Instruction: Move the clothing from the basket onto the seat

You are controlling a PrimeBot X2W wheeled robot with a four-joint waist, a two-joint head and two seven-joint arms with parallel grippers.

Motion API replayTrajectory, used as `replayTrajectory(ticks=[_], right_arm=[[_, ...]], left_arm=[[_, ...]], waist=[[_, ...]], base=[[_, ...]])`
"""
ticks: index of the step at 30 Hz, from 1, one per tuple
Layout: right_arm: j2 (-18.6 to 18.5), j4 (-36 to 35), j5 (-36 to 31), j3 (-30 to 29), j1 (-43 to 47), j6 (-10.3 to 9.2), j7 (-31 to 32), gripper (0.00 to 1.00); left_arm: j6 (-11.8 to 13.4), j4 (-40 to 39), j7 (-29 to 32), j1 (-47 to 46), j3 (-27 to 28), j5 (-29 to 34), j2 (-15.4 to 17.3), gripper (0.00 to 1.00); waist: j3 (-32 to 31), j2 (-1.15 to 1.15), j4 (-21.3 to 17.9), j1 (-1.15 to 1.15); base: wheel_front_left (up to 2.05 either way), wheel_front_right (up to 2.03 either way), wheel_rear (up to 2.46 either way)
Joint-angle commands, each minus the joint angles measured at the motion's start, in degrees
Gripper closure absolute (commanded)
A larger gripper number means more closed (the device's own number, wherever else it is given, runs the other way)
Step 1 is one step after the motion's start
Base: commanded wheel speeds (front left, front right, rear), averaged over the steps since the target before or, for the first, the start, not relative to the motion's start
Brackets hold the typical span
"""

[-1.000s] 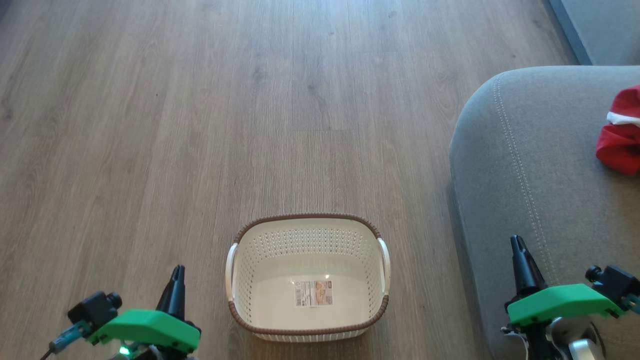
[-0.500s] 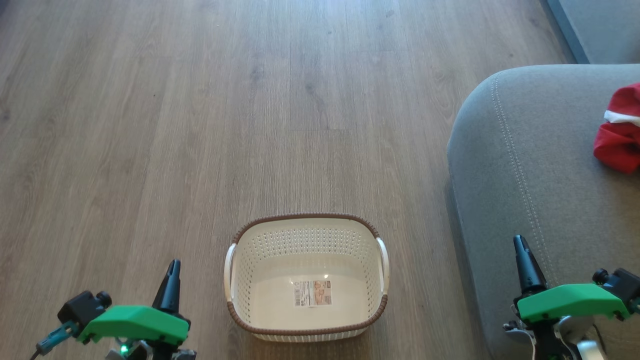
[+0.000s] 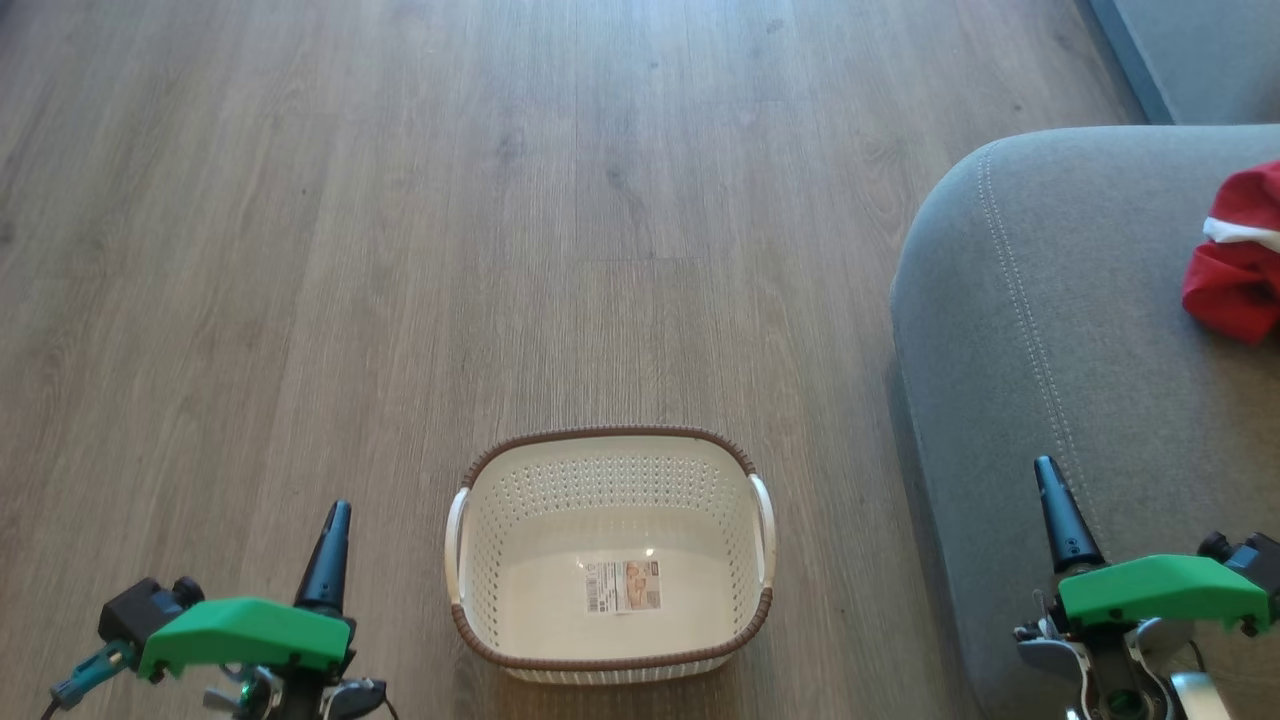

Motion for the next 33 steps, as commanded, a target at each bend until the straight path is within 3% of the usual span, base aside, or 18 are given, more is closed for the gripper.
replayTrajectory(ticks=[1, 33], right_arm=[[-0.3, -2.2, 1.3, 0.5, -2.9, -0.01, 0.4, 1.00], [-0.3, -3.1, 21.3, -1.1, -4.0, -0.01, 5.8, 1.00]], left_arm=[[-0.4, -2.1, 0.2, -2.9, 1.7, -1.2, 0.2, 1.00], [-2.2, -3.1, 5.6, -4.6, 5.4, -20.8, 0.3, 1.00]], waist=[[0.0, 0.00, 0.0, 0.00], [0.1, 0.00, -0.7, 0.00]], base=[[0.00, 0.00, 0.00], [0.00, 0.00, 0.00]])
